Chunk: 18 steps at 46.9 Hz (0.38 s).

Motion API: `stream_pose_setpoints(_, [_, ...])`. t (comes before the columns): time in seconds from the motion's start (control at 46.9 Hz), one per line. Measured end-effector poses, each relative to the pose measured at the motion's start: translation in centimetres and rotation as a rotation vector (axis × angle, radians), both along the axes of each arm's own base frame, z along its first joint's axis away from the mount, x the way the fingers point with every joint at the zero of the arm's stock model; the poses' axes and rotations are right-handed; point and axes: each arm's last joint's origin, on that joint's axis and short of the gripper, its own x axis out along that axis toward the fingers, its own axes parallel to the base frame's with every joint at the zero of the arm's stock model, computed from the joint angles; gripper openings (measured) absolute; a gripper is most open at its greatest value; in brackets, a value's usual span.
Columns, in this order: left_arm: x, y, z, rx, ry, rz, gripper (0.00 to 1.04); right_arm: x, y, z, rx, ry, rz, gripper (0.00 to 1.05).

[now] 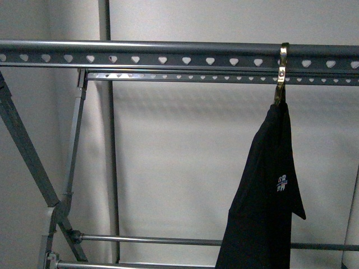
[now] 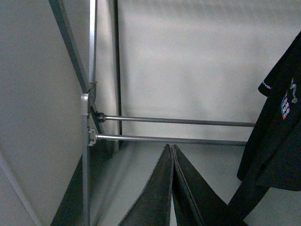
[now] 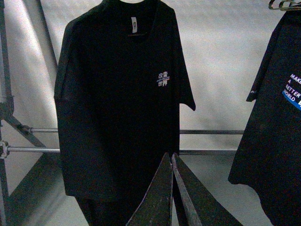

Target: Hang clothes on hanger

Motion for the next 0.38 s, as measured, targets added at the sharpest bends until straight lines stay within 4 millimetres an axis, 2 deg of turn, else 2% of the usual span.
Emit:
stream_pose_setpoints(0.192, [0.0,0.0,0.0,0.0,0.0,0.0,0.04,0.0,-0.01,0.0,-0.001,0.0,-0.001,0.03])
stream_pose_setpoints(0.235, [0.0,0.0,0.0,-0.001,0.0,0.0,0.05,0.0,-0.01,0.0,0.0,0.0,-0.001,0.1])
stream_pose_setpoints(0.384, [0.0,0.0,0.0,0.0,0.0,0.0,0.3,0.0,-0.01,0.0,0.0,0.0,-0.001,0.35])
